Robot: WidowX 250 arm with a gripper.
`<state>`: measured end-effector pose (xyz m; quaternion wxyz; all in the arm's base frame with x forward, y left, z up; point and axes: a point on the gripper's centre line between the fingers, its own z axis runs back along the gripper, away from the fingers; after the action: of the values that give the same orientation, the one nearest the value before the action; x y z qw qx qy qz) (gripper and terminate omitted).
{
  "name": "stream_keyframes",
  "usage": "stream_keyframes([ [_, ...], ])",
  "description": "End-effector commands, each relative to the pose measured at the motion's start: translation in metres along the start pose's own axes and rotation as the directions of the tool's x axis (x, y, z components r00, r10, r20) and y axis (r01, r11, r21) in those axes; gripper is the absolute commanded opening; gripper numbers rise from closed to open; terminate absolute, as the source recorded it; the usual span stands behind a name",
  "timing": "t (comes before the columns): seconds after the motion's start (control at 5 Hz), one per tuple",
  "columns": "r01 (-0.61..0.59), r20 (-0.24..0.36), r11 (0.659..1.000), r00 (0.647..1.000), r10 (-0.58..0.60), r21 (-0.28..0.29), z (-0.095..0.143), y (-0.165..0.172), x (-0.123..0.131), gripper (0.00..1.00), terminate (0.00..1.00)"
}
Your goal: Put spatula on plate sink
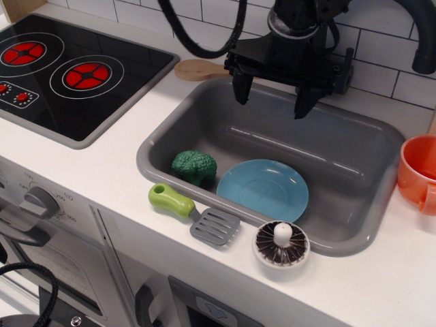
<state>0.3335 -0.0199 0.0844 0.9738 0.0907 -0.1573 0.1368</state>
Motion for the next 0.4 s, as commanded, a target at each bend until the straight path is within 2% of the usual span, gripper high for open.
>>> stream_keyframes([
  [0.0, 0.000, 0.000, 1.000, 1.000, 0.000, 0.000, 0.000, 0.000, 0.000, 1.00, 0.00],
  [0.2, 0.235, -0.028, 0.970, 0.971, -0.237, -0.065, -0.006, 0.012, -0.004, 1.00, 0.00],
])
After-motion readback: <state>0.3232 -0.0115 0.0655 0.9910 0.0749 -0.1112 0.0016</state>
